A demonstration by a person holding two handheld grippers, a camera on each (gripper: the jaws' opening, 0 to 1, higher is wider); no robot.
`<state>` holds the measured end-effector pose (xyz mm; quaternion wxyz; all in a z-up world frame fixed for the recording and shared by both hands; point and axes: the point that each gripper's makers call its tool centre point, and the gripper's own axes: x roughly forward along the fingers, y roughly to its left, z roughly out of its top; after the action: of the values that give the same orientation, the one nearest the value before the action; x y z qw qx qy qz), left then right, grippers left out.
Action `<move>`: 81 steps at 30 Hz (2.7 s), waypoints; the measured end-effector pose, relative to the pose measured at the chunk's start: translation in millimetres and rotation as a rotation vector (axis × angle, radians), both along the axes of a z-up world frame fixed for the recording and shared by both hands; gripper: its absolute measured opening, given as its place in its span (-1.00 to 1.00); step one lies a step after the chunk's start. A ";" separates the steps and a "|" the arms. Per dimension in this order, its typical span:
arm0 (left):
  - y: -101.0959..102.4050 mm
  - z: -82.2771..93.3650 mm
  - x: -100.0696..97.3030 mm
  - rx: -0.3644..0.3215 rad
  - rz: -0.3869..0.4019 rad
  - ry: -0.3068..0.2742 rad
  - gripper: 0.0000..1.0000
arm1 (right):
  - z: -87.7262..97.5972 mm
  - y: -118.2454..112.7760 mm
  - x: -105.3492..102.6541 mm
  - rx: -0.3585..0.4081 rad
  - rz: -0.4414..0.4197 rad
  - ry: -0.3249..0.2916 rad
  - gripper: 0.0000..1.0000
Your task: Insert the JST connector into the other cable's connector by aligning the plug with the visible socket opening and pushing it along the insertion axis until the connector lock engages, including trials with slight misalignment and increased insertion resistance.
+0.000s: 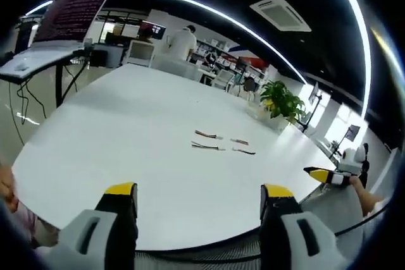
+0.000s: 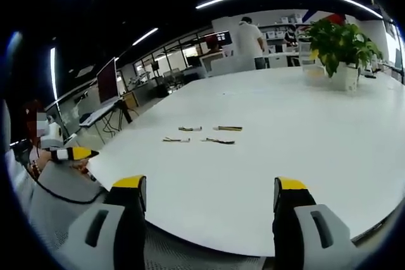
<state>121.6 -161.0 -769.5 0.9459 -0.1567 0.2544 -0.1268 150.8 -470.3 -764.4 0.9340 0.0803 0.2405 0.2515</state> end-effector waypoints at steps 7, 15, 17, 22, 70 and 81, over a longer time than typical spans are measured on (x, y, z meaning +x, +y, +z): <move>-5.2 -4.5 -2.1 0.109 -0.086 0.066 0.78 | -2.1 -1.6 1.0 0.005 0.004 0.026 0.63; -14.8 15.8 5.7 0.238 -0.209 0.033 0.95 | -10.2 -5.9 -2.1 -0.054 0.091 0.086 0.41; -15.6 25.3 10.1 0.237 -0.217 0.012 0.95 | -6.8 -9.1 0.4 -0.053 0.087 0.084 0.42; -18.9 40.7 21.4 0.254 -0.240 -0.031 0.96 | 12.7 -21.8 17.3 -0.087 0.067 0.028 0.54; -91.7 82.3 116.6 0.316 -0.659 -0.275 0.62 | 49.8 26.9 80.3 -0.176 0.434 -0.154 0.14; -91.4 63.9 163.6 0.334 -0.717 -0.271 0.58 | 35.1 46.5 117.3 -0.228 0.570 -0.158 -0.13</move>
<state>285.1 -252.4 -705.5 0.8791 0.1157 0.1831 -0.4245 268.1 -423.8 -729.4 0.8448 -0.1152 0.2069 0.4798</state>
